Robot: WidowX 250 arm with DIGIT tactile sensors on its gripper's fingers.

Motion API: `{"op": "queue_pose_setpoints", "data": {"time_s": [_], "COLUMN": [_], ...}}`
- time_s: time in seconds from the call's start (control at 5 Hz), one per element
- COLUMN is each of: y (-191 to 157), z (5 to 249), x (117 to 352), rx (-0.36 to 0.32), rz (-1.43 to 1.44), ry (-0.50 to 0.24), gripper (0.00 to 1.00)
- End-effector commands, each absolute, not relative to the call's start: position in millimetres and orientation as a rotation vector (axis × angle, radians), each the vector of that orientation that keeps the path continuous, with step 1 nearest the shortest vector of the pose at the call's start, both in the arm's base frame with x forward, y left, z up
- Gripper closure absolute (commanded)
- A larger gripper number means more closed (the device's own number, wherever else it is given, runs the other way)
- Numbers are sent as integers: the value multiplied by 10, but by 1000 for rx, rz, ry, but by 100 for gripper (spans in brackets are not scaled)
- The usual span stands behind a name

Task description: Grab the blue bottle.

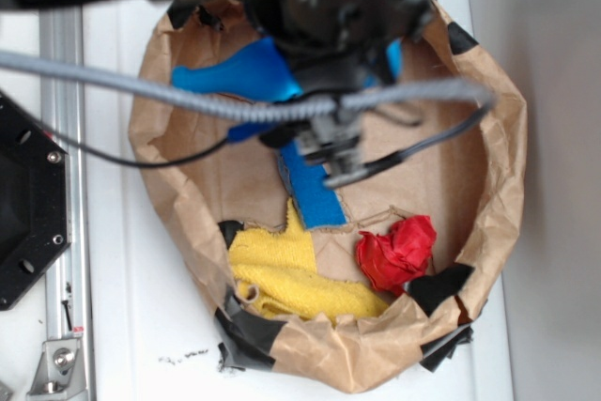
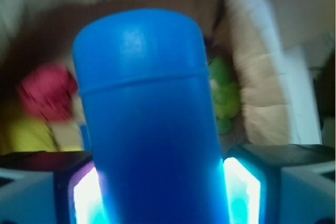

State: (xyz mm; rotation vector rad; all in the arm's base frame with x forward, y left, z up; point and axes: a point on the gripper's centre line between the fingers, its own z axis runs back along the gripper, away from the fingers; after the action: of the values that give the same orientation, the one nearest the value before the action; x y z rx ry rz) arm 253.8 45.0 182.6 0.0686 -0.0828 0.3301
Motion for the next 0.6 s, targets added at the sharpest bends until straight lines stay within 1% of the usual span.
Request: {"op": "queue_pose_setpoints", "data": {"time_s": [0.0,0.4], "y": [301,275], "z": [2138,2104], "x": [2614,2617], "rx": [93,82], "rz": [391,391], "ry": [-142,-138], "gripper": [100,100]}}
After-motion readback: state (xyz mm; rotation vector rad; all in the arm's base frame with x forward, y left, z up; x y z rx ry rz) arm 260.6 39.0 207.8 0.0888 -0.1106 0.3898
